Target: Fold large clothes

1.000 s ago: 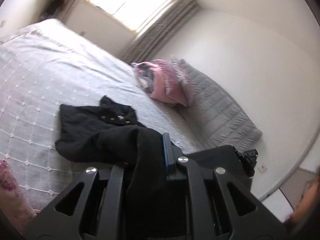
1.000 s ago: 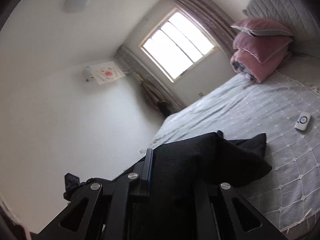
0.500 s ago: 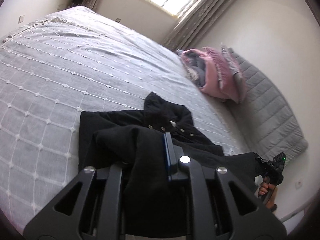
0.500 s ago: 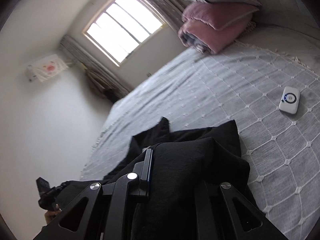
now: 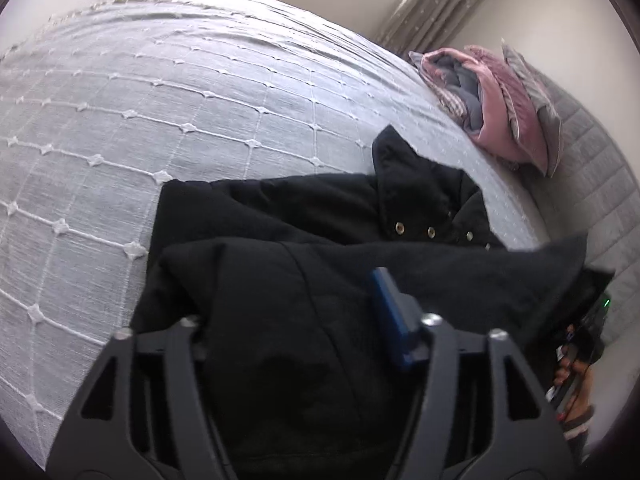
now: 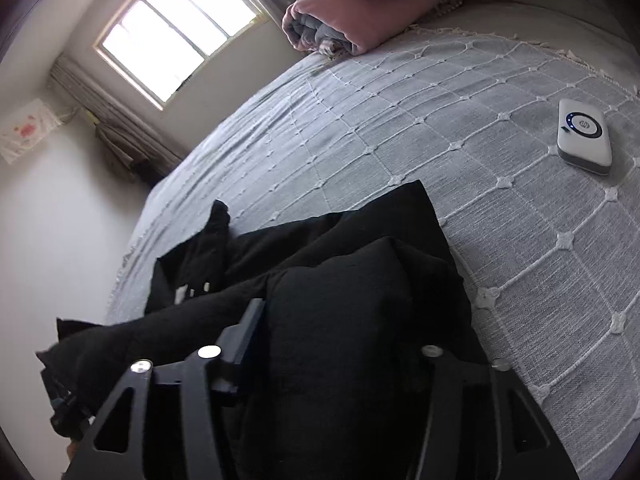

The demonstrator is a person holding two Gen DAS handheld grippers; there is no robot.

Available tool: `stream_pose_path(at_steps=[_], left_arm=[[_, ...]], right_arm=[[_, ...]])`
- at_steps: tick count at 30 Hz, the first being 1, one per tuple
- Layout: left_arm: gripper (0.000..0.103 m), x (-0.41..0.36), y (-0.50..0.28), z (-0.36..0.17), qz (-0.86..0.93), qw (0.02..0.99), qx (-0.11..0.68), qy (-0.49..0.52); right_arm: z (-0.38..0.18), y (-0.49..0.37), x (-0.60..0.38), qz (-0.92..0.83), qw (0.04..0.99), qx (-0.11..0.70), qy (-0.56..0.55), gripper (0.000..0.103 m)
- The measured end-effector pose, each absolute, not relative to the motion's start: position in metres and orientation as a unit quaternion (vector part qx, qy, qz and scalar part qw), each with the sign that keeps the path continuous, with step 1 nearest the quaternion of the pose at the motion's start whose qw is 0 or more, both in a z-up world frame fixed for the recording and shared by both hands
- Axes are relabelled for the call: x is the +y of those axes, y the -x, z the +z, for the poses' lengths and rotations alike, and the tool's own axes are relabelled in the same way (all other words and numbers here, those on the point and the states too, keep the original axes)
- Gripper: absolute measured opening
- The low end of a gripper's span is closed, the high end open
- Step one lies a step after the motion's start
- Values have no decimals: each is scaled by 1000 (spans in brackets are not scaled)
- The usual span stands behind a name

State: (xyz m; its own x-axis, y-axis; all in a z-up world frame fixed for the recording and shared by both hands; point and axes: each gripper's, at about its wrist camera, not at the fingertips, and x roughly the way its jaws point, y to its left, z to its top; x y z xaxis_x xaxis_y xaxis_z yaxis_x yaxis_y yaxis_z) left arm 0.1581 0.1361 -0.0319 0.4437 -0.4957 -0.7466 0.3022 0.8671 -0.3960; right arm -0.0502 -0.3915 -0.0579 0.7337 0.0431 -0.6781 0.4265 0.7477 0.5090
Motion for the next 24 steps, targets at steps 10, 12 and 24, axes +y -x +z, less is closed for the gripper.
stream_pose_path(at_steps=[10, 12, 24], left_arm=[[86, 147, -111, 26, -232, 868, 437, 46], [87, 160, -100, 37, -232, 873, 426, 60], [93, 113, -84, 0, -276, 839, 470, -4]], right_arm=[[16, 105, -380, -75, 912, 288, -282, 83], [24, 112, -375, -76, 917, 287, -265, 83], [-41, 41, -321, -66, 874, 455, -154, 84]])
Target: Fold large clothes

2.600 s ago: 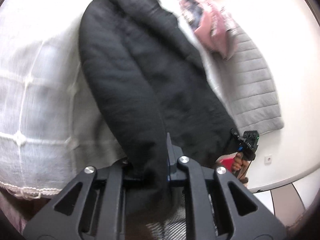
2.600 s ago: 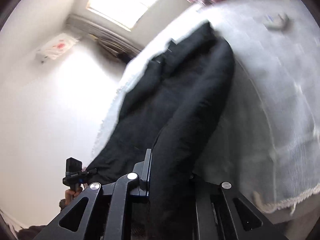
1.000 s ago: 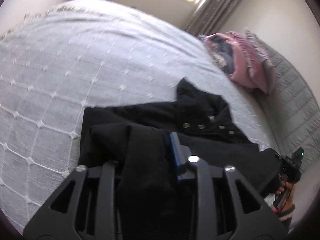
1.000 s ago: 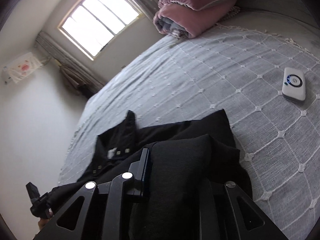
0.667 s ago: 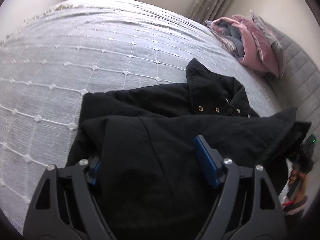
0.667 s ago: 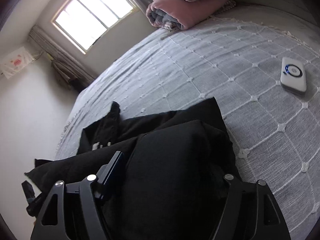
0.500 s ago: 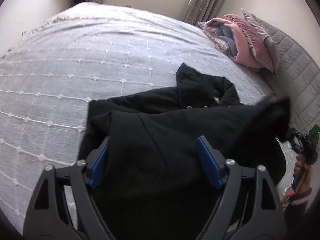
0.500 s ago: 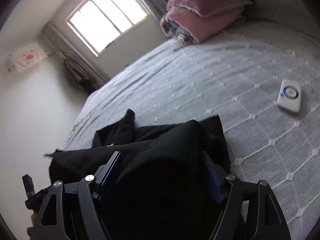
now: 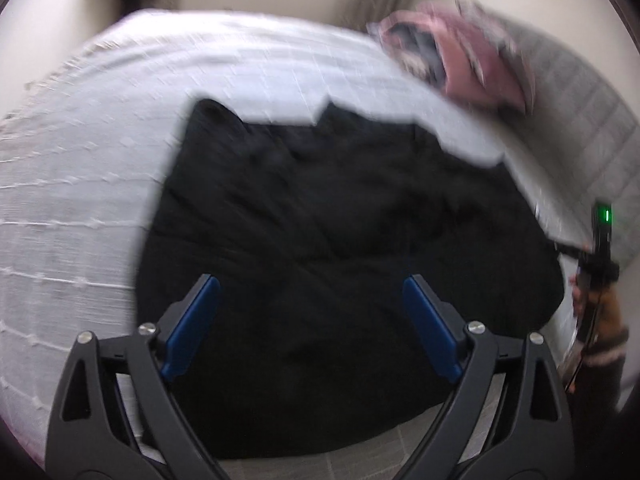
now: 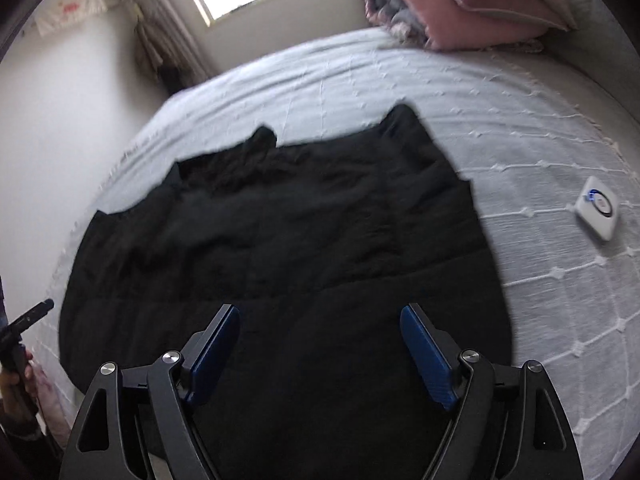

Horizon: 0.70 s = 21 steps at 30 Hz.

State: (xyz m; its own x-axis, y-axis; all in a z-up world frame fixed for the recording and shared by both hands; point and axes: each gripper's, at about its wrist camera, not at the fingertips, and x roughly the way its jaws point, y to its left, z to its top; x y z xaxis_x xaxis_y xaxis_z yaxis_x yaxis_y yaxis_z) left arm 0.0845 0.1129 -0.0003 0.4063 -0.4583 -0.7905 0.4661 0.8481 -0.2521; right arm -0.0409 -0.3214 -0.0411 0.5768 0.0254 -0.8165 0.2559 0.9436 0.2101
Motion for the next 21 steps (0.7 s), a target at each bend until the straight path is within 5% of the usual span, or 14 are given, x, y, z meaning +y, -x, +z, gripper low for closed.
stream_pose_path(at_steps=[4, 9, 15, 21], left_arm=[[93, 77, -112, -42, -269, 819, 505, -43], [93, 71, -149, -38, -190, 863, 461, -80], [93, 97, -188, -25, -137, 884, 442, -69], [93, 129, -223, -24, -142, 881, 451, -4]], right_arm=[[-50, 17, -314, -86, 886, 445, -101, 84], [-51, 11, -363, -206, 886, 392, -137, 84], [-34, 38, -412, -211, 888, 336, -235, 84], [-26, 12, -416, -174, 900, 356, -184, 84]])
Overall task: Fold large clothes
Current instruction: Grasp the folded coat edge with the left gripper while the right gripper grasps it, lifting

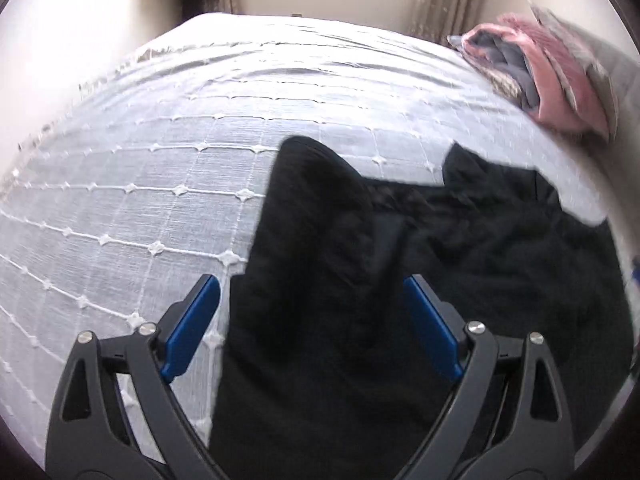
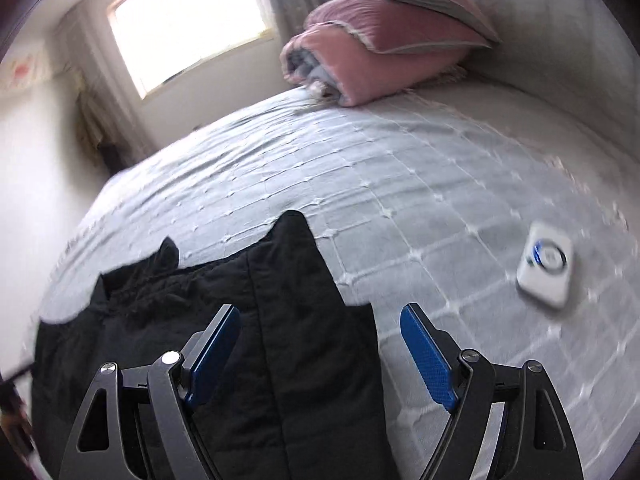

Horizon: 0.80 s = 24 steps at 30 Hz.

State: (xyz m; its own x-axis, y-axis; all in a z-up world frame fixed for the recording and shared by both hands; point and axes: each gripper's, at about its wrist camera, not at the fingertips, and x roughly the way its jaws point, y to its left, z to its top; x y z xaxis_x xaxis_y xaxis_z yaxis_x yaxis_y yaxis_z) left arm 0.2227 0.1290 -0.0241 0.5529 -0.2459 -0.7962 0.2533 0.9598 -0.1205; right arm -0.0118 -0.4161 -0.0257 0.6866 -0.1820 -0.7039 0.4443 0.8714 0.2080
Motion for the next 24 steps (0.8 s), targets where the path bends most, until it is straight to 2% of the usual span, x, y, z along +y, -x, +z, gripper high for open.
stream_pose_path(at_steps=[2, 3, 4, 5, 6, 7, 8, 9, 11, 18, 21, 24], left_arm=[[92, 137, -235, -29, -150, 875, 459, 23], [88, 139, -240, -32, -153, 872, 464, 36], [81, 142, -248, -37, -157, 866, 471, 52], [76, 143, -256, -41, -164, 858, 481, 72], [60, 144, -261, -46, -174, 850, 488, 96], [38, 145, -266, -51, -192, 839, 494, 124], [27, 145, -266, -53, -203, 831, 497, 145], [11, 144, -266, -51, -207, 831, 493, 156], [8, 143, -259, -40, -218, 843, 466, 157], [7, 144, -255, 32, -258, 890, 336, 170], [7, 140, -280, 38, -254, 898, 323, 160], [8, 130, -309, 18, -238, 895, 345, 150]], right_arm=[[-36, -3, -418, -167, 893, 379, -177, 83], [-42, -9, -421, -165, 889, 388, -179, 83], [-49, -17, -425, -160, 885, 396, -187, 82], [-55, -24, -429, -152, 881, 401, -199, 76], [-58, -29, -429, -149, 879, 403, -205, 71], [-61, -33, -430, -144, 881, 398, -211, 51], [-62, -35, -431, -143, 883, 393, -213, 37], [-60, -37, -430, -145, 885, 387, -214, 12], [-45, -33, -429, -148, 901, 347, -216, 7], [15, -35, -425, -161, 939, 244, -178, 6], [18, -55, -432, -170, 939, 245, -171, 6], [-3, -80, -443, -179, 929, 277, -167, 6]])
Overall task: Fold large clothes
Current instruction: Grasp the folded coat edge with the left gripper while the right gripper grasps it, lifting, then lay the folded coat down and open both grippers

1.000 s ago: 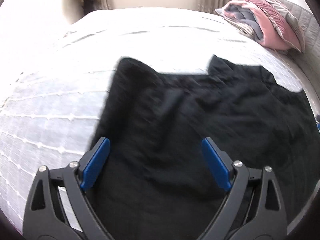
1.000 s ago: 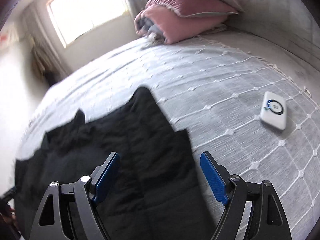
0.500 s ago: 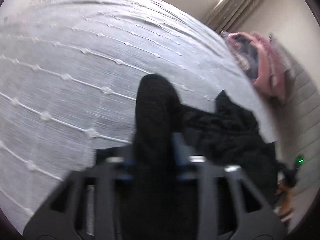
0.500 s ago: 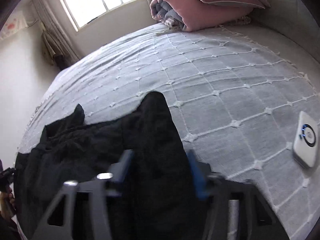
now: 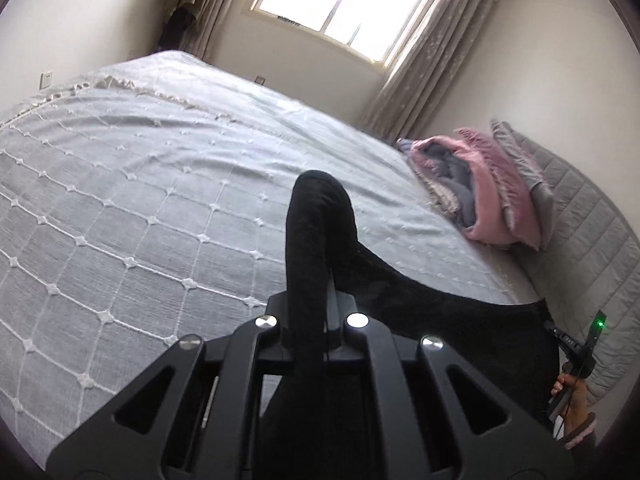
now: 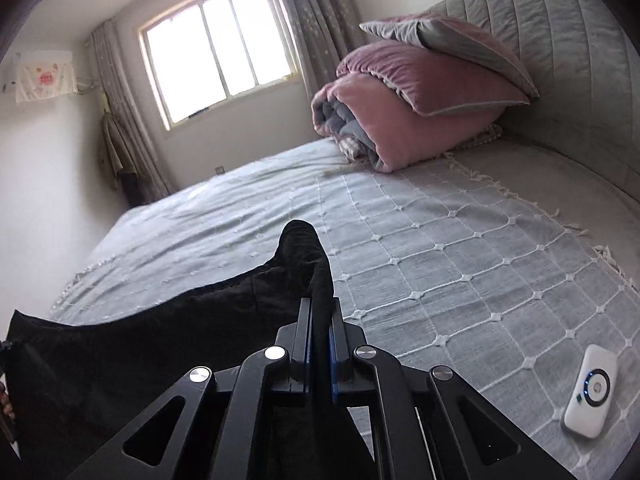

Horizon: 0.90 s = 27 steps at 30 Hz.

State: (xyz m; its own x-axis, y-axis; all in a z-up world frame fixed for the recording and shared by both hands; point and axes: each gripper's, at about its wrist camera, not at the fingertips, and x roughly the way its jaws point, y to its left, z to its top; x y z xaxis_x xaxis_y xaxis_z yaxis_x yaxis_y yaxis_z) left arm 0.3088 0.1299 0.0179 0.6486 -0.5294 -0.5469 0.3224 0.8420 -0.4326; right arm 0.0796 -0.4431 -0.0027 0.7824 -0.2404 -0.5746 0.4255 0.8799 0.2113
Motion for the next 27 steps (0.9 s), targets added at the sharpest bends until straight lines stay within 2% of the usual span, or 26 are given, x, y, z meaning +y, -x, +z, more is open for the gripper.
stream_pose_path(at_steps=[5, 8, 9, 11, 13, 14, 15, 16, 17, 18, 20, 27], left_arm=[[10, 111, -335, -58, -187, 878, 432, 83], [18, 112, -340, -82, -166, 861, 474, 82], [25, 114, -340, -80, -159, 863, 473, 82], [30, 116, -338, -70, -133, 871, 468, 66], [51, 112, -330, -54, -128, 874, 466, 46], [57, 110, -325, -46, -138, 876, 460, 43], [67, 108, -321, -38, -148, 878, 453, 43], [71, 106, -317, -34, -156, 881, 445, 43], [73, 102, -312, -26, -167, 883, 436, 44], [79, 98, -308, -20, -180, 884, 429, 48], [85, 89, -307, -16, -209, 876, 430, 61], [85, 77, -329, -66, -188, 844, 501, 23]], right_arm=[[-69, -110, -453, -190, 888, 383, -170, 7], [-79, -110, -462, -195, 872, 405, -194, 13], [-77, -108, -462, -200, 872, 403, -192, 15], [-66, -104, -459, -207, 876, 396, -179, 17], [-54, -99, -452, -198, 882, 389, -177, 20], [-49, -98, -447, -192, 885, 384, -180, 22], [-46, -97, -443, -187, 887, 380, -182, 27], [-42, -98, -436, -179, 890, 375, -186, 40], [-39, -100, -427, -169, 892, 374, -188, 66], [-37, -106, -421, -160, 894, 374, -187, 76], [-35, -118, -398, -123, 903, 374, -173, 80], [-70, -137, -399, -128, 878, 428, -169, 80]])
